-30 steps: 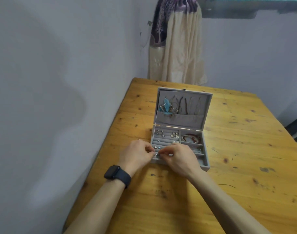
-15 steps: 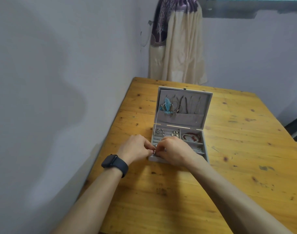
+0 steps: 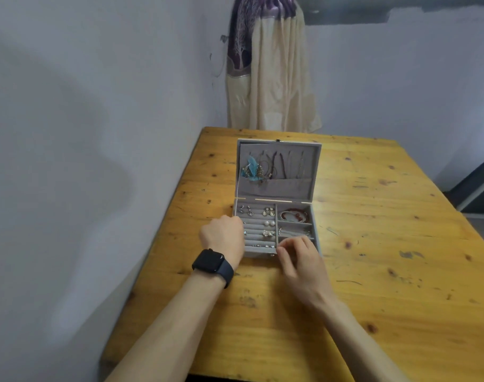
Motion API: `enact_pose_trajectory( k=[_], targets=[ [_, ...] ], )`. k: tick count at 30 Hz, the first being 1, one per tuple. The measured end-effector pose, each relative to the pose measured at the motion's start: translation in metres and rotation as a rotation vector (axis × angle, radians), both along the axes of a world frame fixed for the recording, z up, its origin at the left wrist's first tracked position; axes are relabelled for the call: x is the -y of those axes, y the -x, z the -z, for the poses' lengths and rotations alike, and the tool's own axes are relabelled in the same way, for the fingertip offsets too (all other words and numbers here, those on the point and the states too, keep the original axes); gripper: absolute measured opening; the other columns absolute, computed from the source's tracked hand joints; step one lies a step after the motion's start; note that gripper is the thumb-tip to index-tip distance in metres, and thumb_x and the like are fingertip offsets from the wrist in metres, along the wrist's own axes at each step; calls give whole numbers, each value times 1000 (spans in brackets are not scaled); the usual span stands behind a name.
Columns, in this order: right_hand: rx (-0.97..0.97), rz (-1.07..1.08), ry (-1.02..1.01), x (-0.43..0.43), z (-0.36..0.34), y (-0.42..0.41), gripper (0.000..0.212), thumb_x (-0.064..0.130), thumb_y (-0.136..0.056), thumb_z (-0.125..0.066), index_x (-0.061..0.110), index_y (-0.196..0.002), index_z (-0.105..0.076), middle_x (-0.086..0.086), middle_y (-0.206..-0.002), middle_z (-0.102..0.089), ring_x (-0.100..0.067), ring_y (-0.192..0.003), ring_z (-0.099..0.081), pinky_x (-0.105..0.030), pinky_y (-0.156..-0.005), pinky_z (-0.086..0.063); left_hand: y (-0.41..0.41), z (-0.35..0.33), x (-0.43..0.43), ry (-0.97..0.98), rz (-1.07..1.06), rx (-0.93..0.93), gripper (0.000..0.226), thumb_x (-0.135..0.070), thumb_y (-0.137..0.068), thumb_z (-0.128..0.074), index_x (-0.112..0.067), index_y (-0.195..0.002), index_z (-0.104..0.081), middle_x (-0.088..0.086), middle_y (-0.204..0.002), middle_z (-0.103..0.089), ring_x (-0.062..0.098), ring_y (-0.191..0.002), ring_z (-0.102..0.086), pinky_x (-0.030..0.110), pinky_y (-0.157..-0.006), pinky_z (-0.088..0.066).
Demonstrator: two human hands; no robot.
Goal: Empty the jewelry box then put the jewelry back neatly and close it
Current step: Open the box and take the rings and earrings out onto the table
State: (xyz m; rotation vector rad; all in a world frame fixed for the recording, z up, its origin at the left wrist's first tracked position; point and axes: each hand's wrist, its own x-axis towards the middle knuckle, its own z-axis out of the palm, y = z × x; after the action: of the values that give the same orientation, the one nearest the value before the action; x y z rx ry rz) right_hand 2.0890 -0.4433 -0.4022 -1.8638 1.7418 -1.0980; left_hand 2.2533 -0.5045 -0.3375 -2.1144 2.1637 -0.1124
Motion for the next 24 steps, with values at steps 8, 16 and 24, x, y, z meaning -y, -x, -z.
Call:
enact_pose_trajectory(
  k=[8,16,24],
  targets=[
    [162,83,40,-37,26,-3,4,17,-95,-63,21,-93,-61,10,-90,-54,-5,-78,-55,-22,-71,-47,23,-9,-1,-51,-79,48,27,-14,-97,-51,-18,-121,-63,8,-129,-55,25,-108,-65,33,-79,-48],
    [141,45,-5,-41,23,1,3,18,-96,-61,20,-94,-61,8,-92,-54,-3,-81,-49,-6,-77,-37,12,-14,-2,-185,-138,-144,9,-19,-92,-52,-15,-90,-60,9,-124,-62,26,-84,-59,29,-66,-45],
    [86,25,-54,-53,24,2,4,24,-95,-63,21,-93,-63,8,-91,-56,-7,-83,-52,-16,-76,-42,-15,-3,-29,6,38,-716,15,-30,-99,-58,-19,-89,-61,0,-117,-51,11,-90,-54,23,-77,-40]
  ],
)
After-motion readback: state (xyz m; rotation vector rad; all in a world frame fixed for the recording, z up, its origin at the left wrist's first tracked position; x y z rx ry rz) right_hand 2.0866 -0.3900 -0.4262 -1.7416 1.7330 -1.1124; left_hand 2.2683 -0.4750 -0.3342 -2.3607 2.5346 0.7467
